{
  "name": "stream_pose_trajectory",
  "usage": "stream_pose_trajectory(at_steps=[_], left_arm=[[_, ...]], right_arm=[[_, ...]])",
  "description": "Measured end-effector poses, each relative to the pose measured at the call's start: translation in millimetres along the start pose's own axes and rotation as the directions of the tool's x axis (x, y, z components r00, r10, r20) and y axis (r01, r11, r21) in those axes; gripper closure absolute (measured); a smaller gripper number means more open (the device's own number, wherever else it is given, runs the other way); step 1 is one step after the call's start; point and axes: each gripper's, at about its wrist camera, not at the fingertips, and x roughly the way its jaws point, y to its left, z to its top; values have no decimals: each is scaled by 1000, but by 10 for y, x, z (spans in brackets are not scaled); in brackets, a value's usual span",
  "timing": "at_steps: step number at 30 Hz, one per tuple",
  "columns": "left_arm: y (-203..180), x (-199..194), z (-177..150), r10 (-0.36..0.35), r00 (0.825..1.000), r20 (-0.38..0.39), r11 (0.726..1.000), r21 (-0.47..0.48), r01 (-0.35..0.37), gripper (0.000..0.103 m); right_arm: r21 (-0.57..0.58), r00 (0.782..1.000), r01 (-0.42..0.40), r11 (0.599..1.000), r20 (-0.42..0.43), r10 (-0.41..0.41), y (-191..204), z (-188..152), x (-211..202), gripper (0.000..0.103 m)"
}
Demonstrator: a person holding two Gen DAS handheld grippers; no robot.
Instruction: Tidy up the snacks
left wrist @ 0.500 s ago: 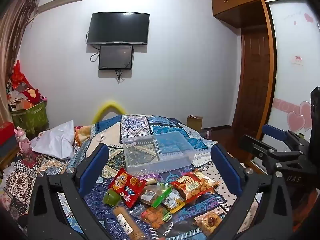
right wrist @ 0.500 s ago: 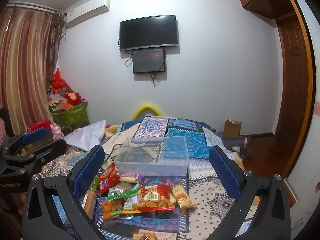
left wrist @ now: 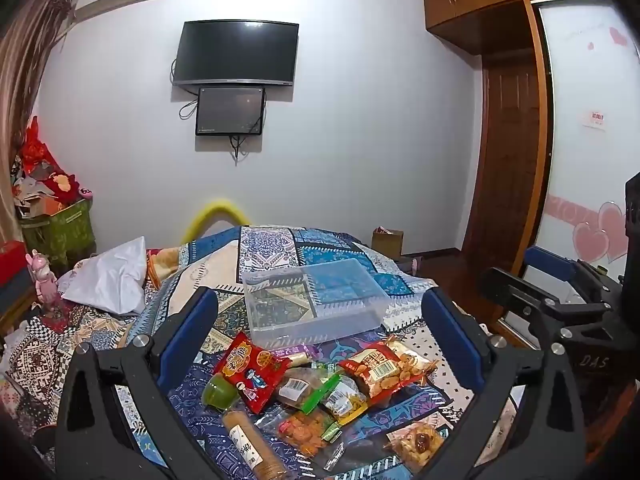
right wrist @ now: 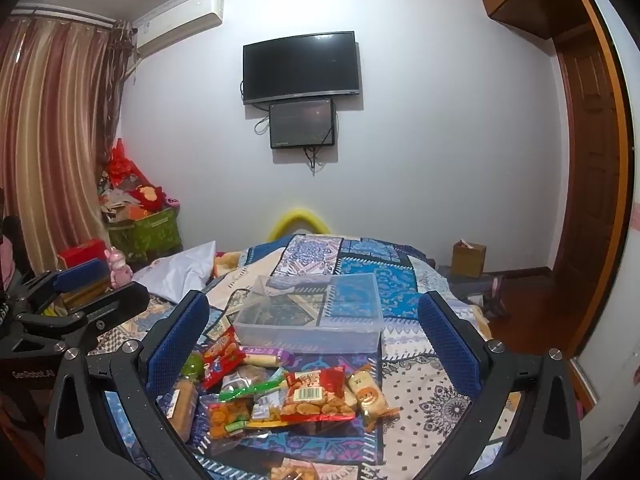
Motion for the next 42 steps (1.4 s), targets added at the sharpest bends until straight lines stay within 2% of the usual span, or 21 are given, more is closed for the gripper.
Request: stream_pose_trajectory(at_steps=[42], left_arm=[[9,-3,-45,-11,1000,5,1000,-3,11,0]], right_arm=[[20,1000,-12,1000,4,12,-32,-12,-34,0]])
